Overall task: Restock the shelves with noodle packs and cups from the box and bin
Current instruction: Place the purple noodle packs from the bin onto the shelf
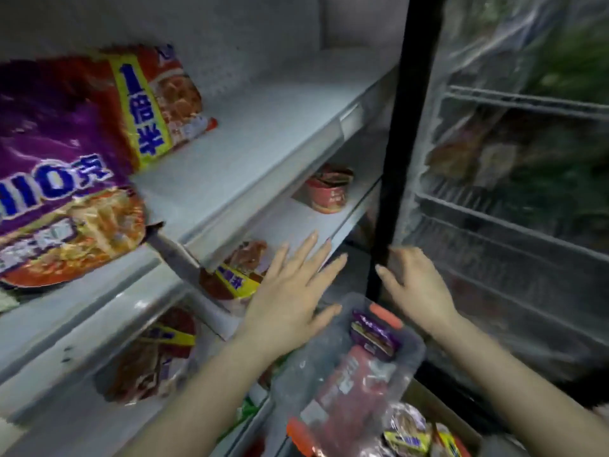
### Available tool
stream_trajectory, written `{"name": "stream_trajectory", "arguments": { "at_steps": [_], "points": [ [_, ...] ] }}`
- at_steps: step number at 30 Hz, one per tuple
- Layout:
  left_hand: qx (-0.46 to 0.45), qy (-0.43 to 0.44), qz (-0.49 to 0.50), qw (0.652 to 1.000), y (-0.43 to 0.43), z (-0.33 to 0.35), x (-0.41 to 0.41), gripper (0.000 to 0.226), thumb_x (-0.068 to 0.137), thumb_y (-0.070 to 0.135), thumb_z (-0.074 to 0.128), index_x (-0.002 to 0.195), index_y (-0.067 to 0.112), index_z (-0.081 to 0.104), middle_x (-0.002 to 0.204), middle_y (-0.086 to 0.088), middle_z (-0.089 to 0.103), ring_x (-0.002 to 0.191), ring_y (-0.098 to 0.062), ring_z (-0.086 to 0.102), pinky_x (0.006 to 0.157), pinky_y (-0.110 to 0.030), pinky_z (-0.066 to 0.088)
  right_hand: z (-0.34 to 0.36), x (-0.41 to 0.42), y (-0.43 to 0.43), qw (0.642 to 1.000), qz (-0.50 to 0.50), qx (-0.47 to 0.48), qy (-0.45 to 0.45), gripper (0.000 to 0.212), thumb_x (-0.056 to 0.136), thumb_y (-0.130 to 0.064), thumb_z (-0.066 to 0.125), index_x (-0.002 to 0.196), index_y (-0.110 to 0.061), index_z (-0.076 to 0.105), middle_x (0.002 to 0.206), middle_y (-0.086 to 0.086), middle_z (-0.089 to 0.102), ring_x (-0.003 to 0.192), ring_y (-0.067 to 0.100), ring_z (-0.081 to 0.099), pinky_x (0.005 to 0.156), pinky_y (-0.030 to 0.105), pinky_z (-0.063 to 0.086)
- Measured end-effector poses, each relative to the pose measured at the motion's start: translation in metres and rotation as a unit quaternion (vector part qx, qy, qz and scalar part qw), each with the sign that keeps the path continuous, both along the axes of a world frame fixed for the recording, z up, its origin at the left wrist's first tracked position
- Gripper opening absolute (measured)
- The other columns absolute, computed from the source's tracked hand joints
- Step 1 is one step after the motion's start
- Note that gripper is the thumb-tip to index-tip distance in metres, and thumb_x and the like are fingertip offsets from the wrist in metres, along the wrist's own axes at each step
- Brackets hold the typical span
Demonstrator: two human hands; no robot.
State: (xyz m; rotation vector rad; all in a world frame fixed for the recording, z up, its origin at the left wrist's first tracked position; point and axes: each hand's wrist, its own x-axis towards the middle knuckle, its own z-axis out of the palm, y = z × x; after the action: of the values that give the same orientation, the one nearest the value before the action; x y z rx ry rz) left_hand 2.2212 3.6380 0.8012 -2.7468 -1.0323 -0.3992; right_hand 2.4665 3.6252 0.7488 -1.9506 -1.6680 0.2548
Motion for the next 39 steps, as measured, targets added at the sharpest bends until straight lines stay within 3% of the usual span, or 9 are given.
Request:
{"name": "stream_trajectory", "arguments": {
  "at_steps": [8, 13, 17, 22, 27, 31, 34, 36, 39],
  "points": [
    [-0.311, -0.043, 0.050, 0.948, 0.039, -0.181, 0.092, 0.062, 0.086, 0.049, 0.049, 0.134, 0.013, 0.060, 0.128, -0.010, 0.066, 0.116, -0.031, 0.063, 0.098, -0.044, 0.052, -0.159, 0.080, -0.008, 0.952, -0.053, -0.300, 0.038, 0.052, 0.099, -0.037, 0.051, 0.138, -0.003, 0.043, 0.137, 0.018, 0.045, 0.130, 0.035, 0.043, 0.103, 0.039, 0.038],
    [-0.499, -0.125, 0.199, 0.834, 0.054, -0.301, 0.116, 0.049, 0.091, 0.029, 0.067, 0.136, 0.017, 0.055, 0.121, -0.006, 0.068, 0.111, -0.027, 0.064, 0.092, -0.034, 0.051, -0.260, 0.091, 0.021, 0.933, -0.012, -0.355, 0.060, 0.046, 0.097, -0.031, 0.055, 0.135, -0.007, 0.047, 0.128, 0.016, 0.052, 0.121, 0.033, 0.051, 0.099, 0.035, 0.042],
    [-0.548, -0.143, 0.282, 0.775, 0.057, -0.387, 0.125, 0.058, 0.093, 0.031, 0.065, 0.145, 0.014, 0.045, 0.137, -0.006, 0.058, 0.126, -0.025, 0.055, 0.100, -0.029, 0.043, -0.334, 0.088, 0.048, 0.923, 0.027, -0.383, 0.033, 0.041, 0.096, -0.031, 0.051, 0.133, -0.013, 0.053, 0.128, 0.014, 0.059, 0.114, 0.031, 0.058, 0.094, 0.032, 0.046],
    [-0.564, -0.148, 0.296, 0.757, 0.047, -0.451, 0.126, 0.054, 0.091, 0.032, 0.067, 0.139, 0.013, 0.051, 0.133, -0.007, 0.063, 0.121, -0.025, 0.060, 0.098, -0.030, 0.046, -0.387, 0.073, 0.062, 0.914, 0.078, -0.383, -0.112, 0.038, 0.095, -0.033, 0.052, 0.131, -0.027, 0.059, 0.129, 0.010, 0.052, 0.117, 0.035, 0.051, 0.096, 0.037, 0.044],
    [-0.591, -0.148, 0.275, 0.744, 0.032, -0.457, 0.122, 0.065, 0.087, 0.044, 0.070, 0.143, 0.021, 0.046, 0.133, 0.003, 0.062, 0.122, -0.017, 0.060, 0.101, -0.032, 0.048, -0.396, 0.053, 0.064, 0.896, 0.100, -0.405, -0.154, 0.030, 0.089, -0.017, 0.058, 0.117, -0.017, 0.069, 0.118, 0.009, 0.061, 0.119, 0.031, 0.049, 0.096, 0.034, 0.045],
    [-0.587, -0.148, 0.242, 0.758, 0.025, -0.433, 0.120, 0.082, 0.082, 0.047, 0.074, 0.151, 0.026, 0.035, 0.143, 0.009, 0.054, 0.130, -0.012, 0.052, 0.106, -0.029, 0.044, -0.364, 0.036, 0.062, 0.911, 0.057, -0.403, -0.068, 0.026, 0.086, -0.018, 0.057, 0.107, -0.017, 0.073, 0.107, 0.006, 0.069, 0.098, 0.028, 0.066, 0.081, 0.035, 0.056],
    [-0.593, -0.184, 0.233, 0.748, 0.017, -0.407, 0.117, 0.087, 0.069, 0.052, 0.081, 0.144, 0.038, 0.038, 0.129, 0.018, 0.061, 0.115, 0.000, 0.059, 0.096, -0.028, 0.052, -0.322, 0.025, 0.061, 0.922, 0.031, -0.385, 0.037, 0.028, 0.082, -0.028, 0.057, 0.101, -0.033, 0.076, 0.100, -0.004, 0.074, 0.089, 0.021, 0.069, 0.079, 0.033, 0.058],
    [-0.571, -0.211, 0.268, 0.747, 0.012, -0.381, 0.115, 0.084, 0.065, 0.057, 0.081, 0.137, 0.041, 0.043, 0.121, 0.022, 0.064, 0.108, 0.002, 0.061, 0.091, -0.028, 0.053, -0.291, 0.020, 0.059, 0.924, 0.018, -0.366, 0.111, 0.025, 0.082, -0.026, 0.058, 0.095, -0.032, 0.078, 0.094, -0.007, 0.075, 0.085, 0.015, 0.069, 0.078, 0.031, 0.057],
    [-0.489, -0.221, 0.317, 0.782, 0.014, -0.334, 0.108, 0.049, 0.078, 0.053, 0.074, 0.120, 0.036, 0.056, 0.105, 0.015, 0.070, 0.097, -0.010, 0.066, 0.079, -0.027, 0.051, -0.238, 0.013, 0.055, 0.928, 0.009, -0.300, 0.221, 0.022, 0.087, -0.014, 0.058, 0.087, -0.022, 0.078, 0.088, -0.006, 0.075, 0.082, 0.011, 0.067, 0.082, 0.032, 0.054]
  ]
}}
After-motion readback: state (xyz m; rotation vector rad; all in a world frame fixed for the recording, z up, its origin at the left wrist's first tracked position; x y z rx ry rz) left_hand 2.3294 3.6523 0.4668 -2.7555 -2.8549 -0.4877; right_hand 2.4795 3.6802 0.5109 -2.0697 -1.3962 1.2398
